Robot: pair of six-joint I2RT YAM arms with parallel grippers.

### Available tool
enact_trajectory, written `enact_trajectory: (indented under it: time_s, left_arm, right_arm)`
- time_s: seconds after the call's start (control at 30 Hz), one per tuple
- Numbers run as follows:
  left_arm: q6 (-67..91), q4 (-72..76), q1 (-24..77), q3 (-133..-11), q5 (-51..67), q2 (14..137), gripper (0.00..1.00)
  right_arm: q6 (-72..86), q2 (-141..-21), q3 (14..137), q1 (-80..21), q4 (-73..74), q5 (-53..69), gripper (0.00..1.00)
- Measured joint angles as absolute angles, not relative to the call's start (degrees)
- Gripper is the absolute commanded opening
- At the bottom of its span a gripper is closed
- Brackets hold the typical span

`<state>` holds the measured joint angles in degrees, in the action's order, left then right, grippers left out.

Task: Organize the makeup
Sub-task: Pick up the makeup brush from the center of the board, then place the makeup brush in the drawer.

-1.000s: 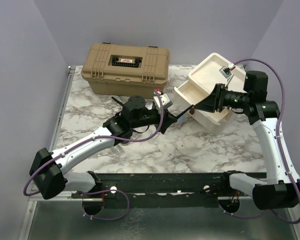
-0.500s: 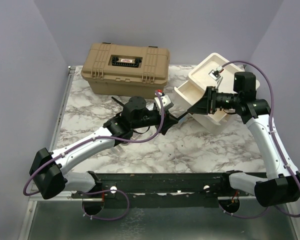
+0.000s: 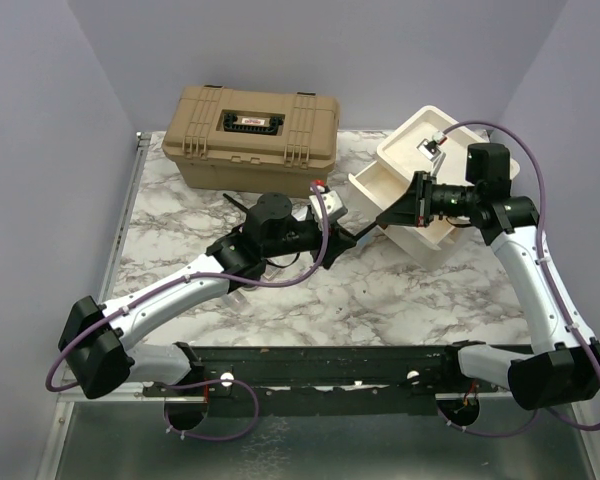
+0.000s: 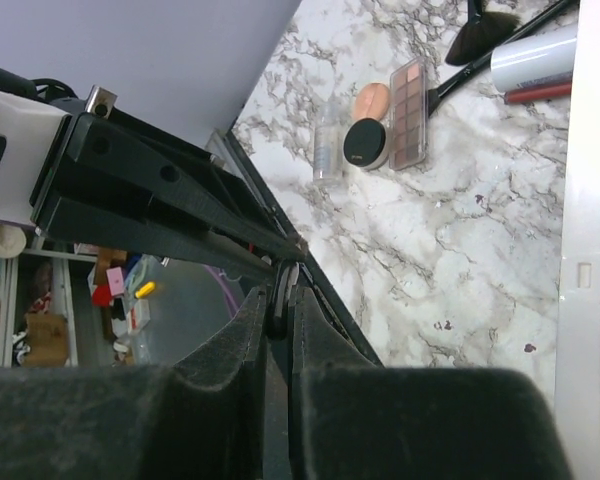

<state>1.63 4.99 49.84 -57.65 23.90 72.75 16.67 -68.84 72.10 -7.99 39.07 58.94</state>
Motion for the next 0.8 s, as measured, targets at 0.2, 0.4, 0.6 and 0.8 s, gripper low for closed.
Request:
enact_trajectory:
  time_s: [0.2, 0.4, 0.6, 0.8]
  left_arm:
    - [1.7, 4.5, 50.0, -57.6, 20.3, 72.2, 0.72]
    - [3.6, 4.1, 50.0, -56.9, 12.2, 68.2, 0.95]
    - [6.1, 4.0, 49.8, -54.2, 1.2, 60.9, 0.99]
    - [8.5, 2.9, 49.1, -54.2, -6.8, 60.5, 0.99]
  right_arm:
    - [18.4, -67.8, 71.8, -8.0, 37.1, 57.9, 0.0]
    - [19.7, -64.2, 71.6, -8.0, 35.0, 52.0, 0.0]
    - [22.4, -58.7, 68.6, -8.0, 30.6, 41.3, 0.0]
    - [24.9, -49.0, 63.1, -8.0, 24.1, 27.9, 0.0]
